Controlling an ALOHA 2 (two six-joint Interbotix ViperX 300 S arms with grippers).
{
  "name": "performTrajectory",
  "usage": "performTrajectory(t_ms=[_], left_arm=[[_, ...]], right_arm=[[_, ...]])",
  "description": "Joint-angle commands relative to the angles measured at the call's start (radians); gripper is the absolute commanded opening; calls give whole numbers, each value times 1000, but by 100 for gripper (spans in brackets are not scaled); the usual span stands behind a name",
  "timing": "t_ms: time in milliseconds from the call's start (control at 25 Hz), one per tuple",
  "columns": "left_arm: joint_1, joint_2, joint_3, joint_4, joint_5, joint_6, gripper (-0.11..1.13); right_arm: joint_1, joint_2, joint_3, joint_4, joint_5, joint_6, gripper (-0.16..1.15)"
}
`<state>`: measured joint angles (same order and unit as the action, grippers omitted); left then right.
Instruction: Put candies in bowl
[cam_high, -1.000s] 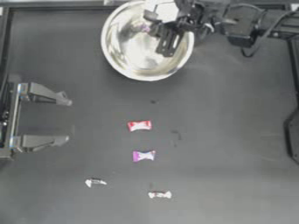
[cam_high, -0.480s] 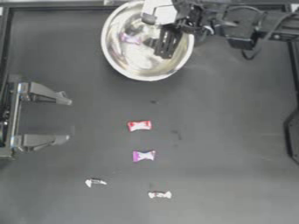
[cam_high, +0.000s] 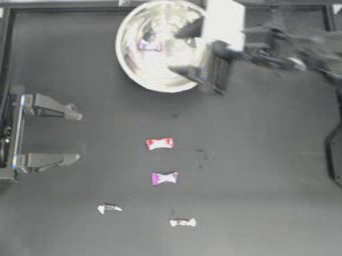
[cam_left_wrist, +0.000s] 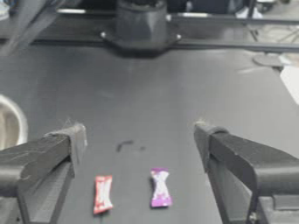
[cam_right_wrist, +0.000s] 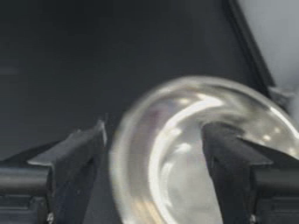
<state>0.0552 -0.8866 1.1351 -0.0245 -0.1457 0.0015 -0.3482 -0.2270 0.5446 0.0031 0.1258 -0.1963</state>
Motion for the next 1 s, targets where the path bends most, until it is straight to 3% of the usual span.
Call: performTrajectory(t_ms=[40,560,720,1000], left_arm=[[2,2,-9,-2,3,5,103],[3,-34,-17,-2,44,6,103],[3,-32,-23,0,58,5,103],[-17,3,-138,6,304,5,102]], right_arm=[[34,-155,104,58,-38,6,95],[218,-506,393,115,-161,15,95],[261,-595,469,160,-192,17,95],[275,-715,541,193,-190,17,95]])
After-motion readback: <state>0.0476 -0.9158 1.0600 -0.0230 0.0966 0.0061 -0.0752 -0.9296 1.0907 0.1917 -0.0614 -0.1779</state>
